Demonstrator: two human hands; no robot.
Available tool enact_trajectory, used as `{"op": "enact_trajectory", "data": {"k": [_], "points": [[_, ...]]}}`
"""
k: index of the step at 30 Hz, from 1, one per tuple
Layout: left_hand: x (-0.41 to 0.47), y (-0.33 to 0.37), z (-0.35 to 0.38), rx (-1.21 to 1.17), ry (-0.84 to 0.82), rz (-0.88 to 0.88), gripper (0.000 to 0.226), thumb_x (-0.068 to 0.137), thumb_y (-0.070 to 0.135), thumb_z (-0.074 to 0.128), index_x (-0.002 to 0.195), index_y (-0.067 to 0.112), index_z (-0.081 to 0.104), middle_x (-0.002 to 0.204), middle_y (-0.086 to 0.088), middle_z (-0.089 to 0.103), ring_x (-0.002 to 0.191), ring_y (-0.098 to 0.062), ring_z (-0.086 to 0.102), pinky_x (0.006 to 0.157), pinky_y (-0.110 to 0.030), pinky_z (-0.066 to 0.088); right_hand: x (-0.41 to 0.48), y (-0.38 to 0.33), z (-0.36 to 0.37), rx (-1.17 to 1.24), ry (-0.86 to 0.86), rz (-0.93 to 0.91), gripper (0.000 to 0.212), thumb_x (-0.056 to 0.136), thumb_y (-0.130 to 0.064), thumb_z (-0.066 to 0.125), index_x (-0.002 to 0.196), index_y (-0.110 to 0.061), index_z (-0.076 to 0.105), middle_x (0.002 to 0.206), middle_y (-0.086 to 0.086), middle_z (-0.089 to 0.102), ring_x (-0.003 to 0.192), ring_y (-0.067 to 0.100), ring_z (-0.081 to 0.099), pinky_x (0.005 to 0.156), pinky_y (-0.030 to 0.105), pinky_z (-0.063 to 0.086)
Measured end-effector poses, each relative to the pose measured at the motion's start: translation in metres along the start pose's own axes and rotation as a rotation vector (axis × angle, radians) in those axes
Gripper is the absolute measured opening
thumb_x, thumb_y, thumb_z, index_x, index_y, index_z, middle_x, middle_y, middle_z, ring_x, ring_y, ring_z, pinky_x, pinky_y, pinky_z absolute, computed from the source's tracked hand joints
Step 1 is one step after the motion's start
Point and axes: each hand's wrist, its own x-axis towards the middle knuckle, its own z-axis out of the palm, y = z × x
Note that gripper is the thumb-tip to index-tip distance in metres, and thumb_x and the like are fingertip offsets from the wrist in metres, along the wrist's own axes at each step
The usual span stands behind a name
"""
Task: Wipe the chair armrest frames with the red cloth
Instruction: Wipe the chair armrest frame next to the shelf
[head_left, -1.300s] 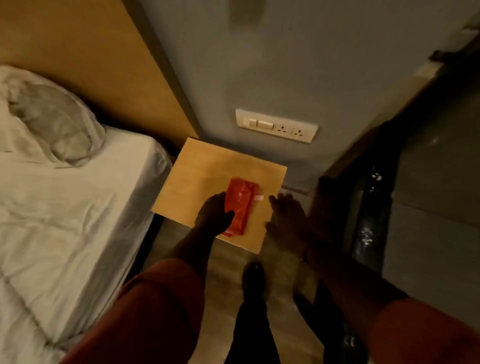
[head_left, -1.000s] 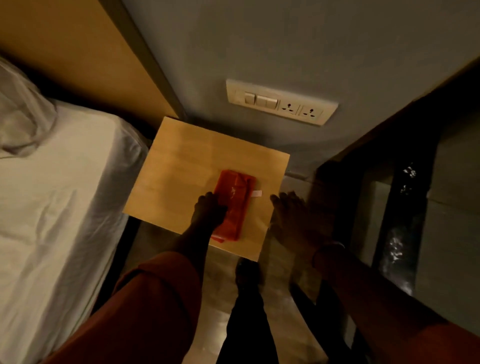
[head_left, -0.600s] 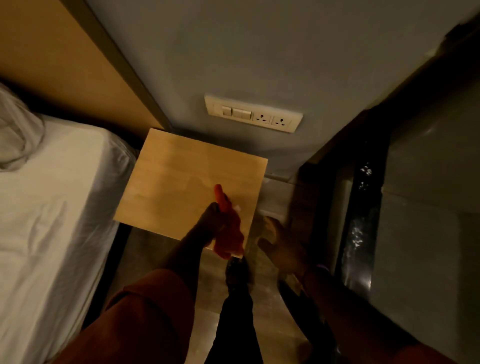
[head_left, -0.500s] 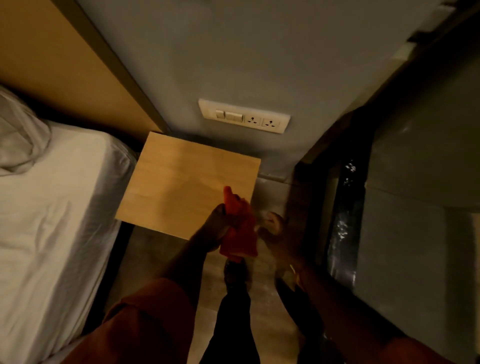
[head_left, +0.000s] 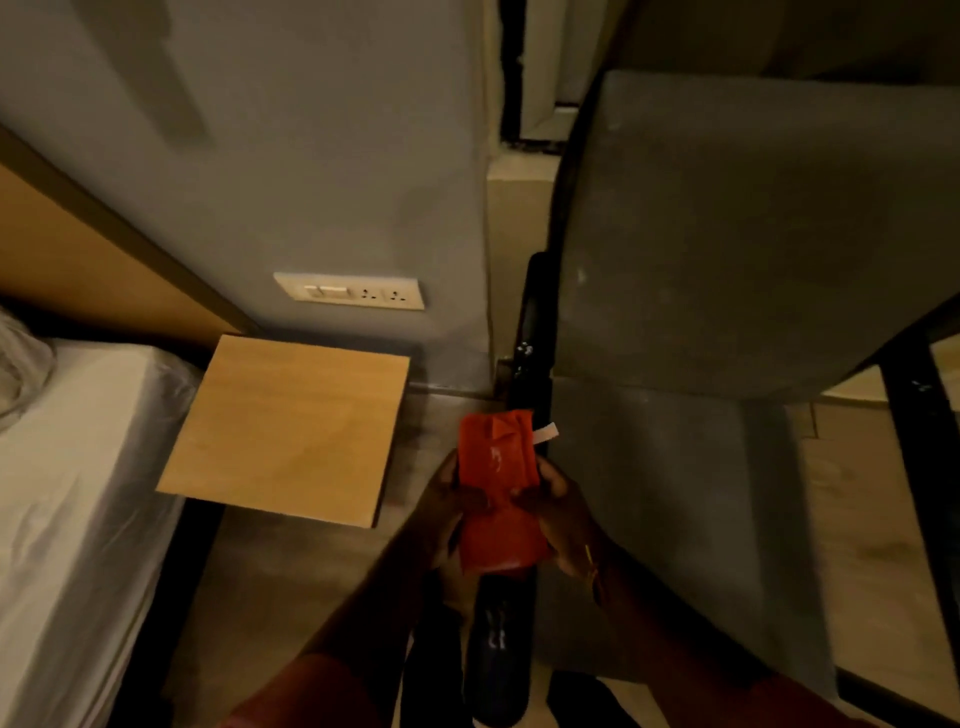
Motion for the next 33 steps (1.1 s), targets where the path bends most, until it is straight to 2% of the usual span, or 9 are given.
{"op": "enact_trajectory", "data": {"k": [3, 6, 9, 12, 15, 19, 21, 24, 33], "points": [[0.027, 0.018, 0.022, 0.107, -0.048, 0.039, 0.081, 0.065, 0.0, 0.071, 0.142, 0.006, 0.045, 0.136, -0.027, 0.057, 0.121, -0.042, 0.059, 0.099, -0.059, 0.05, 0.017, -0.023, -0.023, -0.112, -0.003, -0.079, 0.046, 0.081, -0.026, 0.071, 0.126, -0.031, 0.06, 0.116, 0.0, 0.072, 0.105, 0.023, 0.069, 0.086, 0.044, 0.057], [0.065, 0.04, 0.032, 0.217, -0.078, 0.075, 0.068, 0.077, 0.006, 0.074, 0.139, 0.01, 0.046, 0.134, -0.018, 0.059, 0.122, -0.035, 0.06, 0.1, -0.059, 0.05, 0.052, -0.042, -0.034, -0.159, 0.061, -0.174, 0.037, 0.086, -0.016, 0.068, 0.12, -0.031, 0.063, 0.115, 0.003, 0.072, 0.104, 0.024, 0.068, 0.093, 0.052, 0.054], [0.106, 0.059, 0.033, 0.339, -0.087, 0.121, 0.053, 0.083, 0.008, 0.074, 0.127, 0.023, 0.049, 0.122, -0.001, 0.06, 0.111, -0.02, 0.063, 0.088, -0.042, 0.059, 0.088, -0.055, -0.036, -0.187, 0.128, -0.246, 0.039, 0.087, -0.006, 0.065, 0.107, -0.04, 0.064, 0.111, 0.006, 0.071, 0.104, 0.03, 0.066, 0.094, 0.054, 0.052], [0.146, 0.066, 0.03, 0.486, -0.08, 0.154, 0.046, 0.082, 0.02, 0.076, 0.116, 0.036, 0.048, 0.112, 0.012, 0.056, 0.107, -0.013, 0.061, 0.082, -0.032, 0.056, 0.119, -0.063, -0.042, -0.269, 0.175, -0.282, 0.039, 0.088, -0.013, 0.064, 0.1, -0.05, 0.063, 0.105, -0.007, 0.071, 0.103, 0.025, 0.067, 0.091, 0.044, 0.055], [0.166, 0.058, 0.028, 0.803, 0.099, 0.174, 0.058, 0.078, 0.044, 0.071, 0.128, 0.025, 0.048, 0.12, 0.001, 0.058, 0.116, -0.025, 0.06, 0.089, -0.044, 0.056, 0.138, -0.059, -0.053, -0.399, 0.186, -0.215, 0.025, 0.091, -0.034, 0.061, 0.115, -0.038, 0.057, 0.115, -0.003, 0.068, 0.104, 0.019, 0.065, 0.093, 0.045, 0.054], [0.175, 0.027, 0.035, 1.237, 0.312, 0.477, 0.061, 0.092, 0.051, 0.041, 0.142, 0.018, 0.036, 0.142, -0.011, 0.047, 0.127, -0.031, 0.051, 0.102, -0.052, 0.048, 0.138, -0.028, -0.071, -0.401, 0.368, -0.118, 0.048, 0.1, -0.03, 0.047, 0.144, -0.014, 0.039, 0.14, 0.014, 0.053, 0.122, 0.027, 0.054, 0.101, 0.047, 0.046], [0.188, 0.02, 0.05, 1.374, 0.253, 0.536, 0.073, 0.096, 0.054, 0.025, 0.155, 0.012, 0.019, 0.161, -0.017, 0.027, 0.149, -0.038, 0.024, 0.121, -0.056, 0.022, 0.144, -0.016, -0.078, -0.422, 0.419, -0.098, 0.048, 0.101, -0.028, 0.044, 0.146, -0.015, 0.036, 0.145, 0.014, 0.048, 0.129, 0.029, 0.049, 0.108, 0.046, 0.041], [0.22, 0.015, 0.069, 1.49, 0.205, 0.477, 0.075, 0.097, 0.053, 0.017, 0.156, 0.015, -0.009, 0.167, -0.013, -0.003, 0.153, -0.029, -0.008, 0.12, -0.044, -0.009, 0.164, -0.004, -0.091, -0.665, 0.422, -0.103, 0.051, 0.102, -0.035, 0.038, 0.149, -0.019, 0.028, 0.154, 0.011, 0.036, 0.141, 0.029, 0.035, 0.116, 0.047, 0.031], [0.265, 0.015, 0.084, 1.622, 0.358, 0.623, 0.071, 0.1, 0.049, 0.023, 0.153, 0.016, -0.012, 0.167, -0.011, 0.001, 0.154, -0.028, -0.003, 0.121, -0.043, -0.004, 0.231, 0.06, -0.161, -1.276, 0.277, -0.17, 0.063, 0.099, -0.047, 0.026, 0.152, -0.022, 0.005, 0.163, 0.011, 0.008, 0.15, 0.027, 0.001, 0.121, 0.045, 0.008]]}}
